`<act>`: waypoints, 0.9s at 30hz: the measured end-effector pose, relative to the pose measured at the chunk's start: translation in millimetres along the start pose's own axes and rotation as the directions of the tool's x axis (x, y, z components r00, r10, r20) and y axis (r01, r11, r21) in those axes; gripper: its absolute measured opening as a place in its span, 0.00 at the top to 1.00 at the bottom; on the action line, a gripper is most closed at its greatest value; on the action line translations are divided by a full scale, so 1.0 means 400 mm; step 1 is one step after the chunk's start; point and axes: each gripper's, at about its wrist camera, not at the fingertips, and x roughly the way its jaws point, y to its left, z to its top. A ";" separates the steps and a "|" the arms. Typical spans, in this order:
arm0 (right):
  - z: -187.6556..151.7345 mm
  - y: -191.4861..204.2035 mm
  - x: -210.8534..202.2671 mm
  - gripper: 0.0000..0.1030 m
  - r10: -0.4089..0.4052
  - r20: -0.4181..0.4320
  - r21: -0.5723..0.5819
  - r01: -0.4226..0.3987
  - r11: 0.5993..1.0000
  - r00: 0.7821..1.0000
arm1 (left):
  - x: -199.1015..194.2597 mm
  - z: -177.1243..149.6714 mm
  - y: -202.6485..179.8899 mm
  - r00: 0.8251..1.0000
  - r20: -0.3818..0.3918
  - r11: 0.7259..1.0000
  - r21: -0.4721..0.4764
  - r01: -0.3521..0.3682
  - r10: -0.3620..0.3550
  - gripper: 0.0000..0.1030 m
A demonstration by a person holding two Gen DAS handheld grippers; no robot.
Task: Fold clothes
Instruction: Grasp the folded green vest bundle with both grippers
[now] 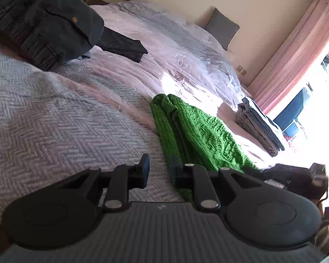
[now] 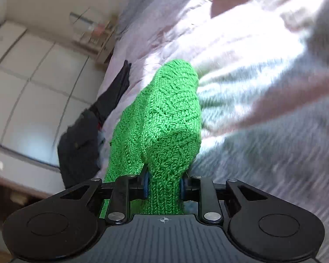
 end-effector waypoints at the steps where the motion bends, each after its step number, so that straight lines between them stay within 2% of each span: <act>1: 0.041 0.006 -0.016 0.77 -0.026 -0.011 -0.073 0.025 0.997 1.000 | 0.006 0.001 -0.009 1.000 -0.005 1.000 0.008 0.001 -0.001 0.86; 4: 0.159 0.011 -0.056 0.77 -0.100 -0.052 -0.292 0.081 0.953 0.994 | 0.030 0.003 -0.035 1.000 -0.018 1.000 0.023 0.009 -0.009 0.86; 7: 0.234 -0.004 -0.103 0.77 -0.172 -0.088 -0.503 0.105 0.858 0.981 | 0.070 0.002 -0.062 0.999 -0.039 0.999 0.040 0.018 -0.017 0.86; 9: 0.249 -0.010 -0.121 0.77 -0.231 -0.072 -0.620 0.138 0.772 0.970 | 0.106 0.002 -0.080 0.998 -0.061 0.998 0.053 0.023 -0.020 0.86; 11: 0.266 -0.037 -0.113 0.76 -0.261 -0.047 -0.651 0.168 0.740 0.964 | 0.146 0.005 -0.096 0.996 -0.083 0.997 0.066 0.027 -0.022 0.86; 13: 0.258 -0.088 -0.105 0.63 -0.288 0.036 -0.587 0.253 0.769 0.957 | 0.193 0.017 -0.109 0.994 -0.103 0.996 0.077 0.033 -0.025 0.85; 15: 0.239 -0.133 -0.126 0.49 -0.283 0.131 -0.477 0.310 0.822 0.950 | 0.232 0.038 -0.116 0.992 -0.116 0.995 0.077 0.055 -0.046 0.85; 16: 0.221 -0.156 -0.149 0.48 -0.283 0.184 -0.382 0.334 0.862 0.941 | 0.254 0.054 -0.121 0.991 -0.121 0.994 0.082 0.067 -0.057 0.85; 17: 0.200 -0.186 -0.185 0.48 -0.285 0.238 -0.237 0.340 0.910 0.929 | 0.274 0.070 -0.126 0.990 -0.123 0.993 0.089 0.076 -0.065 0.82; 18: 0.168 -0.215 -0.229 0.48 -0.272 0.283 -0.092 0.308 0.947 0.920 | 0.293 0.086 -0.131 0.989 -0.125 0.992 0.096 0.085 -0.073 0.79; 20: 0.081 -0.257 -0.305 0.48 -0.222 0.352 0.121 0.191 0.974 0.909 | 0.334 0.119 -0.137 0.987 -0.131 0.990 0.093 0.102 -0.090 0.75; 22: -0.019 -0.287 -0.362 0.48 -0.152 0.408 0.278 0.037 0.960 0.900 | 0.373 0.151 -0.137 0.980 -0.145 0.988 0.062 0.143 -0.133 0.74; 25: -0.150 -0.313 -0.390 0.49 -0.029 0.448 0.431 -0.187 0.883 0.894 | 0.428 0.190 -0.135 0.967 -0.163 0.980 0.007 0.198 -0.194 0.68; 27: -0.201 -0.316 -0.373 0.49 0.010 0.446 0.484 -0.251 0.838 0.895 | 0.462 0.206 -0.129 0.959 -0.178 0.976 -0.027 0.217 -0.218 0.64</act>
